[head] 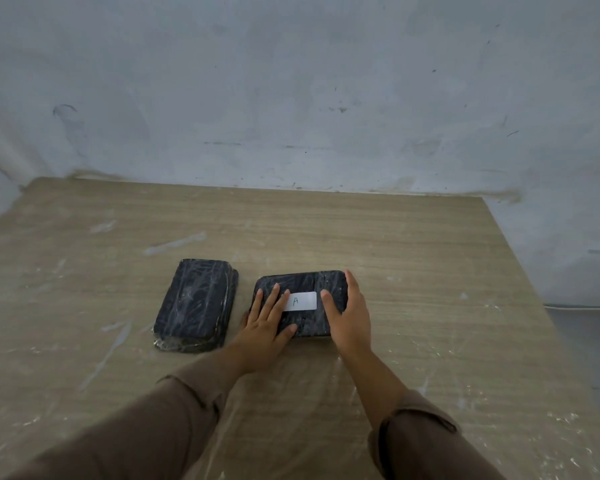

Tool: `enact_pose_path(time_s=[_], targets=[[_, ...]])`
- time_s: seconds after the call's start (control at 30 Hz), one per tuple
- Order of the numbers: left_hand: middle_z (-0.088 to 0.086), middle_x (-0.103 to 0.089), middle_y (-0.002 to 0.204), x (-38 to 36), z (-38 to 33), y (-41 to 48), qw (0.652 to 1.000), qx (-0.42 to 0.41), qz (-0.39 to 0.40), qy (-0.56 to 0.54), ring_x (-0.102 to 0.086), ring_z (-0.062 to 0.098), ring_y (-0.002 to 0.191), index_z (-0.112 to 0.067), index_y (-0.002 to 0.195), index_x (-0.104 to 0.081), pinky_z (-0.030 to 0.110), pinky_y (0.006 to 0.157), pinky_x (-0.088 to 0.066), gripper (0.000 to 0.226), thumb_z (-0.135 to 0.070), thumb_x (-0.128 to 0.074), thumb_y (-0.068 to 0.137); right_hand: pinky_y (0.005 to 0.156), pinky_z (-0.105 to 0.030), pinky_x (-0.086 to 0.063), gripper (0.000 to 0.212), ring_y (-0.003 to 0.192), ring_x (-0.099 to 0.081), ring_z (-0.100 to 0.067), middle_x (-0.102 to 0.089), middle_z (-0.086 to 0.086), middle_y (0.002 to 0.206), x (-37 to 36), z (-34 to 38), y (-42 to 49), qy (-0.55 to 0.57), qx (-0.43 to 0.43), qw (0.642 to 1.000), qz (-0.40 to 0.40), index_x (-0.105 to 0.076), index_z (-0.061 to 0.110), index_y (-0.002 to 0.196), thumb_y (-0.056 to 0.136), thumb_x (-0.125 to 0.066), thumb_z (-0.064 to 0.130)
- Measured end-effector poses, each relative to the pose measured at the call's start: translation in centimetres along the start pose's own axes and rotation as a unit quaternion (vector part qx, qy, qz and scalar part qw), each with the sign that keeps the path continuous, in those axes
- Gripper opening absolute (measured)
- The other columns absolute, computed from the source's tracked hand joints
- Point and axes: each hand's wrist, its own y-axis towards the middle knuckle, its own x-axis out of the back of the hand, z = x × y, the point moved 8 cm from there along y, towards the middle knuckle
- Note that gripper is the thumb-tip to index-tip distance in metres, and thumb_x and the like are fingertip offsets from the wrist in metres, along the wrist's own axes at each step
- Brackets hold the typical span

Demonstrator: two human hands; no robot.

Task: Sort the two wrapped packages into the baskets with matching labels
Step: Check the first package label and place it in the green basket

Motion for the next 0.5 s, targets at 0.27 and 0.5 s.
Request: enact_pose_path(time_s=[0.27,0.5], targets=[[-0.004,0.009,0.158,5.9,-1.5,-1.9,0.999,0.0,-0.038,-0.01,0.011,0.018,0.145,-0.034,0.146,0.002,0.052,0.115,0.004,0.069,-0.047,-0.039,0.093,0.108,-0.04,-0.032,0.06,0.137,-0.032,-0.025,-0.032,-0.005,0.151,1.1,2.4,0.2,0.08,0.003,0.996,-0.047,-0.024,0.022,0.144,0.093,-0.049,0.037],[-0.004,0.002,0.159,12.1,1.6,-5.9,0.988,-0.035,-0.146,0.025,0.007,0.014,0.145,-0.034,0.146,-0.005,0.049,0.115,0.005,0.063,-0.051,-0.033,0.093,0.108,-0.036,-0.033,0.058,0.137,-0.034,-0.024,-0.035,-0.005,0.15,1.0,8.2,-1.2,0.146,0.045,0.985,-0.085,-0.028,0.019,0.143,0.092,-0.052,0.033]])
